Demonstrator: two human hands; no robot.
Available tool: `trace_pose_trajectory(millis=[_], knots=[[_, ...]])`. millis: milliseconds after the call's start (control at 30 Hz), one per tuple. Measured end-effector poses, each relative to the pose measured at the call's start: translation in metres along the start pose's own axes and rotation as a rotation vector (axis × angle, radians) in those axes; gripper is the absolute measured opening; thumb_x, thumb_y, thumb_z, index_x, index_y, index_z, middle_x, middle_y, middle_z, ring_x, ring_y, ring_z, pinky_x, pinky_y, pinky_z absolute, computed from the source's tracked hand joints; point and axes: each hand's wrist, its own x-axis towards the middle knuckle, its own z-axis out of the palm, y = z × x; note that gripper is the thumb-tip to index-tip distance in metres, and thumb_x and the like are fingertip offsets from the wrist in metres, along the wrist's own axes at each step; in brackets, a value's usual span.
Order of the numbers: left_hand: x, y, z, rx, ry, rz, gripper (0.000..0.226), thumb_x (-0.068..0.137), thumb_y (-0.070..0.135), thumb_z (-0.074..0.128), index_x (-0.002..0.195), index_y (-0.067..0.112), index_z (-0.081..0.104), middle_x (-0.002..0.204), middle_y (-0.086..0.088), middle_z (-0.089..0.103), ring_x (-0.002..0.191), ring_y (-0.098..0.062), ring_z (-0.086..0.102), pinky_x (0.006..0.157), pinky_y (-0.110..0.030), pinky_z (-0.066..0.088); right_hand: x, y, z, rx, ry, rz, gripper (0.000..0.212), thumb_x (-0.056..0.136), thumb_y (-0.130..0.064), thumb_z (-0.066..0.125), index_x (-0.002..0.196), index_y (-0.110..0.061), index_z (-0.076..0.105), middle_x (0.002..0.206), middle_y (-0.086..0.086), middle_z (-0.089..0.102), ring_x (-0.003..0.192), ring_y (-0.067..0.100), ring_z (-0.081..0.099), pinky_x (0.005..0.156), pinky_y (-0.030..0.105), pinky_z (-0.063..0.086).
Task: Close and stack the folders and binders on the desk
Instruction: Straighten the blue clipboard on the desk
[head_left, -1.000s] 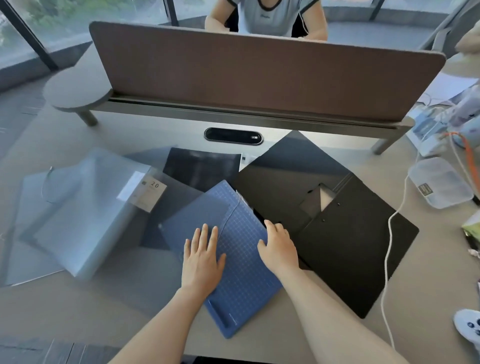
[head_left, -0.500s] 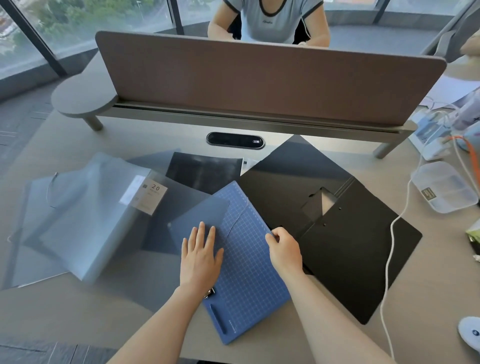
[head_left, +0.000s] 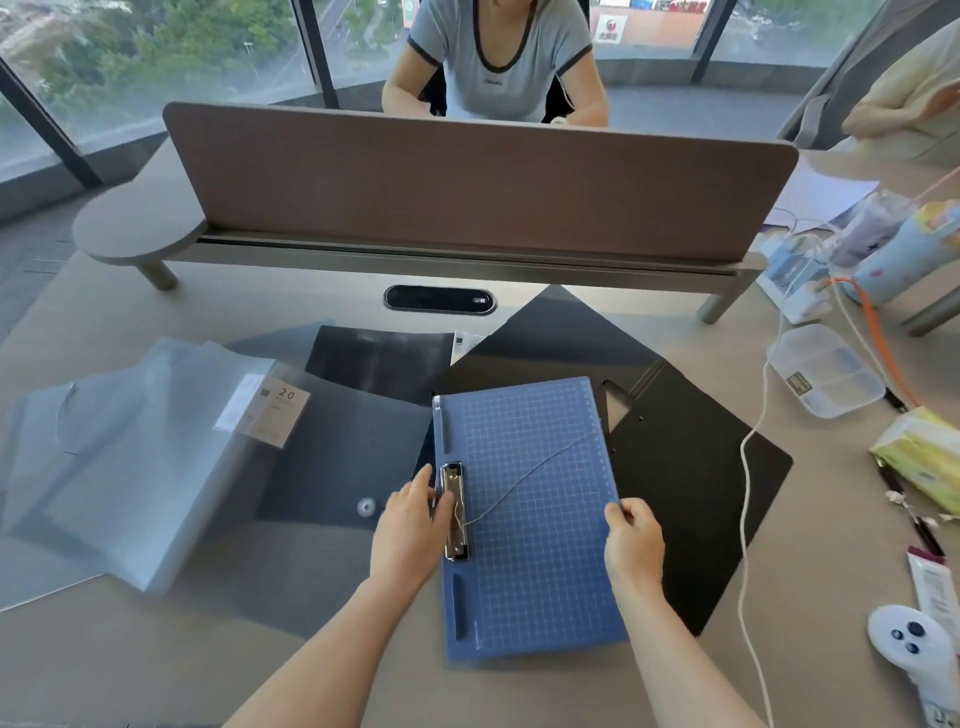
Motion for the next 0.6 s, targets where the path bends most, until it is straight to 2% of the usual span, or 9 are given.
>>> trace_pose_trajectory(millis=[67, 233, 333, 433, 600], knots=[[-0.004, 0.007, 0.006, -0.082, -0.041, -0.035, 0.038, 0.099, 0.033, 0.049, 0.134, 0.021, 0.049, 0.093, 0.014, 0.062, 0.089, -0.011, 0.06, 0.08, -0.033, 0.051, 0.0, 0.004, -0.002, 0.011, 0.008, 0.017, 0.02, 0.102, -0.029, 0.044, 0.093, -0.017, 0.057, 0.078, 0.007, 0.059, 0.065, 0.017, 0.052, 0.066, 0.037, 0.045], [-0.007, 0.003, 0.018, -0.149, -0.063, -0.088, 0.049, 0.094, 0.024, 0.054, 0.142, 0.028, 0.044, 0.121, 0.005, 0.065, 0.101, -0.015, 0.065, 0.087, -0.038, 0.056, -0.002, 0.014, -0.001, 0.003, 0.001, 0.033, 0.017, 0.102, -0.028, 0.046, 0.097, -0.016, 0.057, 0.083, 0.005, 0.061, 0.068, 0.016, 0.054, 0.066, 0.033, 0.047], [-0.01, -0.001, 0.023, -0.1, -0.067, -0.088, 0.046, 0.095, 0.019, 0.054, 0.139, 0.025, 0.045, 0.117, 0.002, 0.056, 0.093, -0.015, 0.06, 0.079, -0.032, 0.05, -0.005, 0.02, -0.002, -0.064, -0.016, 0.035, 0.017, 0.102, -0.028, 0.047, 0.101, -0.016, 0.058, 0.088, 0.004, 0.063, 0.072, 0.015, 0.058, 0.061, 0.026, 0.045], [-0.013, -0.005, 0.025, -0.041, -0.077, -0.094, 0.039, 0.094, 0.014, 0.054, 0.132, 0.022, 0.049, 0.11, 0.001, 0.048, 0.082, -0.018, 0.059, 0.072, -0.032, 0.049, -0.007, 0.026, -0.005, -0.213, -0.039, 0.035, 0.021, 0.101, -0.032, 0.049, 0.094, -0.015, 0.06, 0.083, 0.002, 0.063, 0.069, 0.014, 0.059, 0.056, 0.024, 0.042], [-0.013, -0.006, 0.027, 0.021, -0.059, -0.097, 0.039, 0.093, 0.015, 0.054, 0.131, 0.022, 0.048, 0.108, 0.002, 0.047, 0.075, -0.023, 0.062, 0.066, -0.036, 0.053, -0.009, 0.024, -0.009, -0.483, -0.027, -0.007, 0.03, 0.097, -0.044, 0.051, 0.08, -0.02, 0.057, 0.074, -0.003, 0.062, 0.064, 0.012, 0.06, 0.051, 0.023, 0.04]])
